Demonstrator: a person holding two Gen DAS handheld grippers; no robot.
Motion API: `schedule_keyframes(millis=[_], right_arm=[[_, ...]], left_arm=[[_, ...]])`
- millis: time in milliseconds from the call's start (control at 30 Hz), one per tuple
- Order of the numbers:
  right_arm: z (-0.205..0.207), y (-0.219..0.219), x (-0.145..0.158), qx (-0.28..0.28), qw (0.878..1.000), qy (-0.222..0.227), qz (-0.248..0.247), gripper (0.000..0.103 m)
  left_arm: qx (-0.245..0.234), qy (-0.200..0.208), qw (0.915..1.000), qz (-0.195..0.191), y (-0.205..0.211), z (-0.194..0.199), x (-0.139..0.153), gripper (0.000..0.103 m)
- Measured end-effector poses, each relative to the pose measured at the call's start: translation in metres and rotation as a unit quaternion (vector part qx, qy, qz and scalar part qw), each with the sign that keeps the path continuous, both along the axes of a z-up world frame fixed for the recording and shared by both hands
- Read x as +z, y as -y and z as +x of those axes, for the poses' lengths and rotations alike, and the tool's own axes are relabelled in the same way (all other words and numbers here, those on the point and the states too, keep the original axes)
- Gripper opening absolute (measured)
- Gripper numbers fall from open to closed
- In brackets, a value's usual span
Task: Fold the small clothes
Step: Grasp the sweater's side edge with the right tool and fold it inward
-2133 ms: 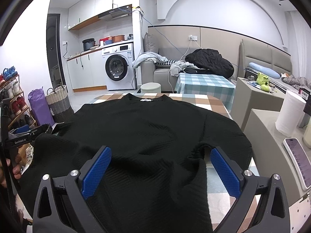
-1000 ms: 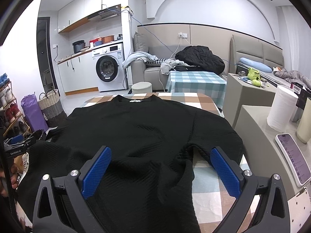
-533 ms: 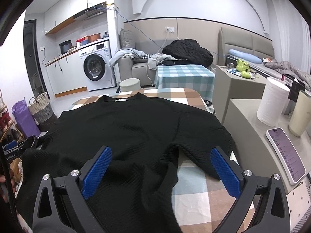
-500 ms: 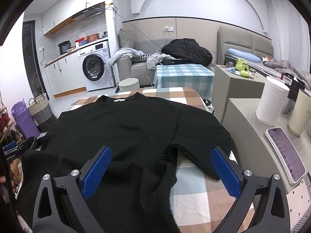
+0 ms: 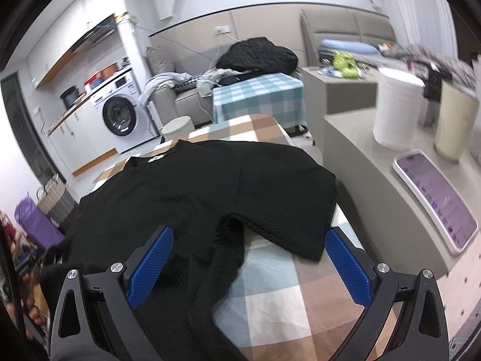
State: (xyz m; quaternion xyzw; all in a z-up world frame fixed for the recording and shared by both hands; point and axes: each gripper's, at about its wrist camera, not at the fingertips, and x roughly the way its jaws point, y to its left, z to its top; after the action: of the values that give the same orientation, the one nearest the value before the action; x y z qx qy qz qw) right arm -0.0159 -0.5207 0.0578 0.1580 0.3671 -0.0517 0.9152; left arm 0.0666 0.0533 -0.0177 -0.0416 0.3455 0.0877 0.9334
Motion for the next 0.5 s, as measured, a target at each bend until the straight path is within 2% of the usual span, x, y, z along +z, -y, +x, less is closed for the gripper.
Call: schedule_keyframes(millis=[267, 500], right_arm=[[0.011, 0.032, -0.024, -0.02, 0.998, -0.042, 0.052, 0.099], [0.028, 0.036, -0.044, -0.017, 0.994, -0.074, 0.081, 0.094]], left_arm=[[0.008, -0.009, 0.9998, 0.018, -0.001, 0.017, -0.005, 0.102], [0.011, -0.02, 0.9995, 0.02, -0.003, 0.027, -0.008, 0.102]])
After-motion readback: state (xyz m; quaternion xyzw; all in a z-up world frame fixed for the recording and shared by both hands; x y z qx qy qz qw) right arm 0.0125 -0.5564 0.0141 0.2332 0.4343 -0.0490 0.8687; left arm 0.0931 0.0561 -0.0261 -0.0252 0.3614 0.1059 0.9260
